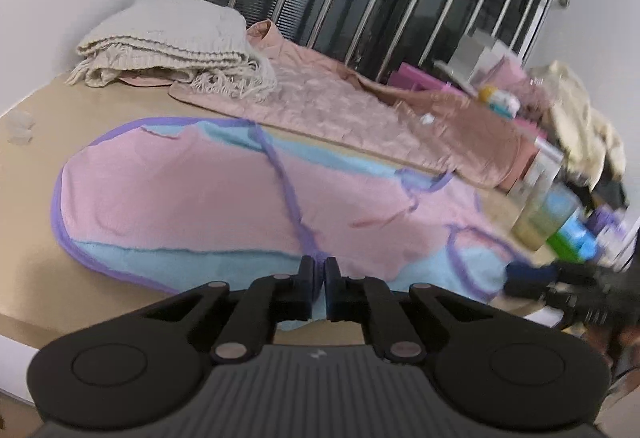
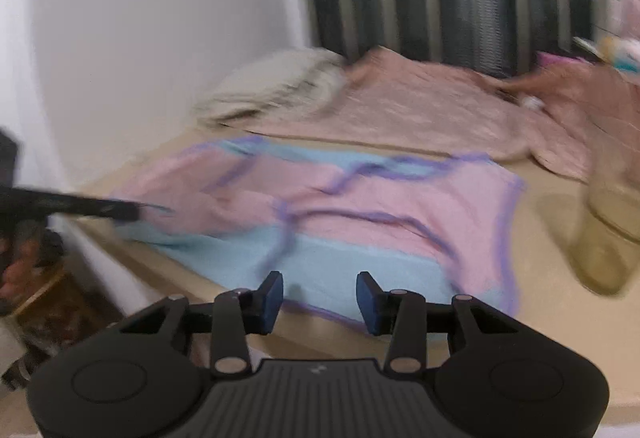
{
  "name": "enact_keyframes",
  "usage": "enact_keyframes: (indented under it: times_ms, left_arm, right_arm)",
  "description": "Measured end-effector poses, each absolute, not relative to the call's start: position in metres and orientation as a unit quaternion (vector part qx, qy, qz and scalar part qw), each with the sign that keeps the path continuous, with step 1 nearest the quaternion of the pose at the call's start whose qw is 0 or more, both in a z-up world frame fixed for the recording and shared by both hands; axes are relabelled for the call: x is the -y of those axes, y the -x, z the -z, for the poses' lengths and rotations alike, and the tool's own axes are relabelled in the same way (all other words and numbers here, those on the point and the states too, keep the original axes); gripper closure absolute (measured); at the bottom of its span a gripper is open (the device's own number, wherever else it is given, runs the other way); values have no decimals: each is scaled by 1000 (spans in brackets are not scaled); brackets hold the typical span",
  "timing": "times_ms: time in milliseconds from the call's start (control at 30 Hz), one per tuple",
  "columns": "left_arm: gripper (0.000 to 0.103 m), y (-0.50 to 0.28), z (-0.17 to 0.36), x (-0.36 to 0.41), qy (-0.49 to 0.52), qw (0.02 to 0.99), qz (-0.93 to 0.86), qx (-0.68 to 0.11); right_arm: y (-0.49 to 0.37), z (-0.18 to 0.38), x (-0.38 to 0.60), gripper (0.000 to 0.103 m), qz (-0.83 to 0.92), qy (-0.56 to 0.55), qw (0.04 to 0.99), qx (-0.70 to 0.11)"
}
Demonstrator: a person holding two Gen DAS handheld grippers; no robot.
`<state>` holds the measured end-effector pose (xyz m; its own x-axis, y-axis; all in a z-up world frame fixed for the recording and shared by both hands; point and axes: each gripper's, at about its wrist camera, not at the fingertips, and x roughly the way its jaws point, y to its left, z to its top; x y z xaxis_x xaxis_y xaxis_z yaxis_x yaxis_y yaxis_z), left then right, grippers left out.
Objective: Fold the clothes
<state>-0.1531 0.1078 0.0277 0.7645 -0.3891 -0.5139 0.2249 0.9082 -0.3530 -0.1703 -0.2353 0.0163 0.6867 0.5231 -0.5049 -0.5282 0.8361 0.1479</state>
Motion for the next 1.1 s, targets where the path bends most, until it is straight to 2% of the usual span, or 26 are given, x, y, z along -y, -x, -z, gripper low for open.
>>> enact_keyframes:
  times_ms: [100,133,167,200,367,500,567,600,733,867,1100]
  left_arm:
    - [98,149,-30,-113,147,929,162,-300]
    - [98,148,-31,-114,147,929,158,-301]
    - [98,148,-32,-114,146,930,150,-301]
    - [98,148,-34,-115,145,933,145,-297]
    - [98,138,-33,-112,116,934,134,-309]
    - [94,129,-20,-113,103,926,132,-338]
    - [86,133,-15,-119,98,925,126,-345]
    - [83,137,-13,-123,98,925,125,-345]
    - [72,133,-37,-140,126,928,113,-333]
    - [52,88,-72,-131,142,930,119,-318]
    - [52,-17,-49,-94,169,897,100,-397]
  right_arm:
    - [165,-10,215,68,-319,29,904,-282]
    - [161,-7,209,79,-321,39,900,-293]
    - [159,-6,205,97,-315,48,902,-291]
    - [156,-8,205,101,-314,47,900,-299]
    - [153,-29,219,102,-341,9,893,-294]
    - [138,-24,224,101,-301,17,895,-328]
    - [133,-18,227,93,-276,25,897,-343]
    - [134,-17,231,93,-279,16,896,-345]
    - [136,-30,244,75,-282,-8,902,-328]
    - [95,-52,236,74,-260,-20,914,-311]
    - [2,-41,209,74,-219,-73,902,-364]
